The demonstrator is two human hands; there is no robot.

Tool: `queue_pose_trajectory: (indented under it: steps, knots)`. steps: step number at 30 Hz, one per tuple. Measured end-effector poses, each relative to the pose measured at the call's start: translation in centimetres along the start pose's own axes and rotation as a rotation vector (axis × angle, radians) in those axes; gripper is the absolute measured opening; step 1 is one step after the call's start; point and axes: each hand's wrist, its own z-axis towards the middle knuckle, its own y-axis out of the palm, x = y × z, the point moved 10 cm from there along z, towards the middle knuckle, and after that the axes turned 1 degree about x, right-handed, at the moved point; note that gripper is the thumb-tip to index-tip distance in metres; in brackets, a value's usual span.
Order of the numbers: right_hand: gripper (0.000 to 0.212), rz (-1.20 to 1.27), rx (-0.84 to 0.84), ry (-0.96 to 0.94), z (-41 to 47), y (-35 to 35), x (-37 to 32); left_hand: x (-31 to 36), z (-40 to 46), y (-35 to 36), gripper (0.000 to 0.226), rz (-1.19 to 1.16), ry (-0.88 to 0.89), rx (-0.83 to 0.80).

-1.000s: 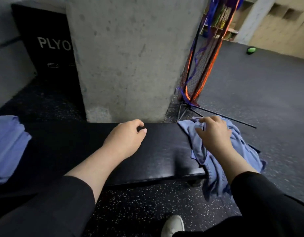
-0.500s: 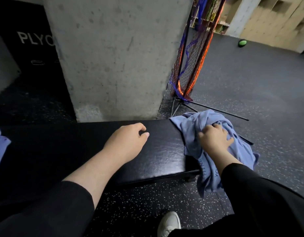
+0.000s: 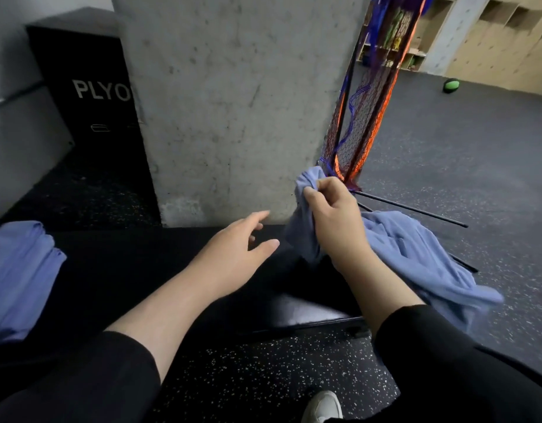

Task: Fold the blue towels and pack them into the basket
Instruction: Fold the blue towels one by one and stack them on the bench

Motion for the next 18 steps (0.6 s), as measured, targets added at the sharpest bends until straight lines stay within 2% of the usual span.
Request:
queue_pose_trajectory:
  steps: [5, 7, 10, 12, 13, 16, 17, 18]
  knots:
    - [0.015, 0.192, -0.163, 0.077, -2.6, 7.3, -3.5, -0.8, -1.0, -2.6, 0.06, -0.256, -0.018, 0.077]
    - [0.016, 0.247, -0.206, 0.127, -3.1, 9.7, -4.1, -1.7, -1.4, -4.3, 0.059, -0.268, -0.078, 0.143]
    - [0.018, 0.358, -0.264, 0.243, -3.5, 12.5, -3.7, -3.3, -2.0, -6.5, 0.028, -0.3, -0.139, 0.188]
    - [0.016, 0.479, -0.277, 0.353, -3.7, 13.8, -3.0, -3.7, -2.5, -7.3, 0.017, -0.317, -0.13, 0.17]
    - [0.015, 0.536, -0.275, 0.408, -3.9, 14.3, -2.6, -3.9, -2.6, -7.4, 0.025, -0.313, -0.11, 0.136]
    - [0.014, 0.605, -0.235, 0.525, -4.3, 15.1, -1.3, -3.7, -2.9, -6.3, 0.079, -0.247, -0.009, -0.003]
    - [0.014, 0.609, -0.225, 0.547, -4.3, 15.4, -0.9, -3.7, -3.0, -6.1, 0.084, -0.209, 0.0, 0.002]
    - [0.015, 0.613, -0.227, 0.561, -4.3, 15.6, -0.7, -3.9, -3.0, -6.3, 0.078, -0.166, -0.008, 0.037]
